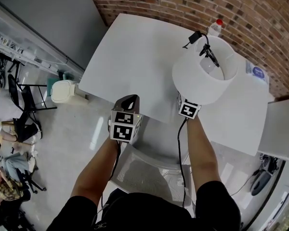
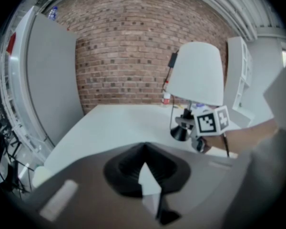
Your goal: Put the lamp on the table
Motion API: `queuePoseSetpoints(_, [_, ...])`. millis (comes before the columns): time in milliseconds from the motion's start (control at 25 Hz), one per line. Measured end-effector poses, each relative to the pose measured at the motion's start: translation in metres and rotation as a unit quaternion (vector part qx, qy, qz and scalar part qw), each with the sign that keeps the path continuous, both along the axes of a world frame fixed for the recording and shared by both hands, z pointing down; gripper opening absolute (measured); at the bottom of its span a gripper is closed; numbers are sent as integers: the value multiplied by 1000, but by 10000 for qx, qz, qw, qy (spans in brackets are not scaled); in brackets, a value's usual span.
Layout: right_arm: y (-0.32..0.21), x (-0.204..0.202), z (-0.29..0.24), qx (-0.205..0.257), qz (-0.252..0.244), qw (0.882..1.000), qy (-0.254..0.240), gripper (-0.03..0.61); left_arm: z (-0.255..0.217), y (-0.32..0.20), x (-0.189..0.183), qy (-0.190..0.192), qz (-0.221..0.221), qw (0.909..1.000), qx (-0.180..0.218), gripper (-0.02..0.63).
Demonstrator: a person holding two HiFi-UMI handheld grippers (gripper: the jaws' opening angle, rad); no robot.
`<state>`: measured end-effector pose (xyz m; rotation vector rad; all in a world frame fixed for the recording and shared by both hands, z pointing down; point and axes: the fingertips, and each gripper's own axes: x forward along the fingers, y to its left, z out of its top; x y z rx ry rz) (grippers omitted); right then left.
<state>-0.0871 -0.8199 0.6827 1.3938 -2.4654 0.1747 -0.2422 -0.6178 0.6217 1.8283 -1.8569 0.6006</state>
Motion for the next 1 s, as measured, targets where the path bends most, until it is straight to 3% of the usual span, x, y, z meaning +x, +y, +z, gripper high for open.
queuePoseSetpoints(120, [10,3,2,-73,15,9998,-157,194,-1,4,1,11,28,10000,-3,2])
queuePoseSetpoints(360, [59,20,6,-358,88,9992,-182,207,-12,14,6,35,99,9999,68,2])
queuePoseSetpoints(400, [71,23,4,-433,68,9988,-196,200,-15,15,8,47,111,9999,88,2])
queuePoseSetpoints(520, [108,35,-7,-588,8,9981,-155,3,-25,21,18,92,172,9997,161,2])
queuePoseSetpoints(720, [160,50,-56,-541,-93,9983,-208,0,-50,31,42,181,325,9987,351,2])
queuePoseSetpoints(1000, [207,72,-149,-221,234,9986,-419,-2,-98,49,77,223,662,9956,632,2])
